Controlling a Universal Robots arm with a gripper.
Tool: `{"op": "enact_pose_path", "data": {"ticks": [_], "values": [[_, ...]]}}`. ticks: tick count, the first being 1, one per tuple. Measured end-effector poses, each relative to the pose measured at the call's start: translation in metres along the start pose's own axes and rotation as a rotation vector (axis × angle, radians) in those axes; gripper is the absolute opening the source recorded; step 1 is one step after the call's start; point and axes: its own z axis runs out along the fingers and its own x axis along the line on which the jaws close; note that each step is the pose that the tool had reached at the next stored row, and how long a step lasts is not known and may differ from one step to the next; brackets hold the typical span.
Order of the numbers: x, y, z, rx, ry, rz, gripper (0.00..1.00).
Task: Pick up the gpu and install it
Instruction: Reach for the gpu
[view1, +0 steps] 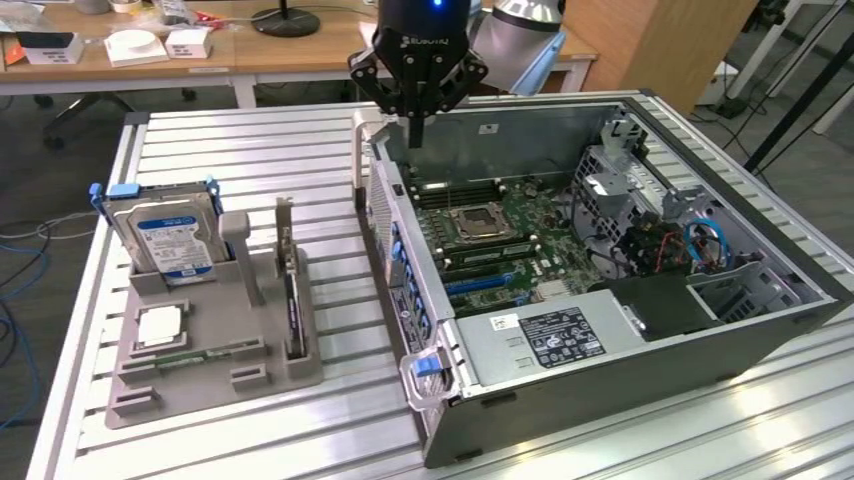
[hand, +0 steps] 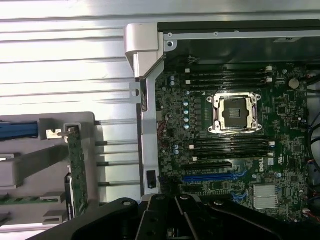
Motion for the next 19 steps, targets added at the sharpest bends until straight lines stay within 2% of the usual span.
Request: {"op": "enact_pose_path", "data": {"ticks": [19], "values": [[0.011, -0.0009, 0.0015, 0.0, 0.0, 0.0, 0.11]]}}
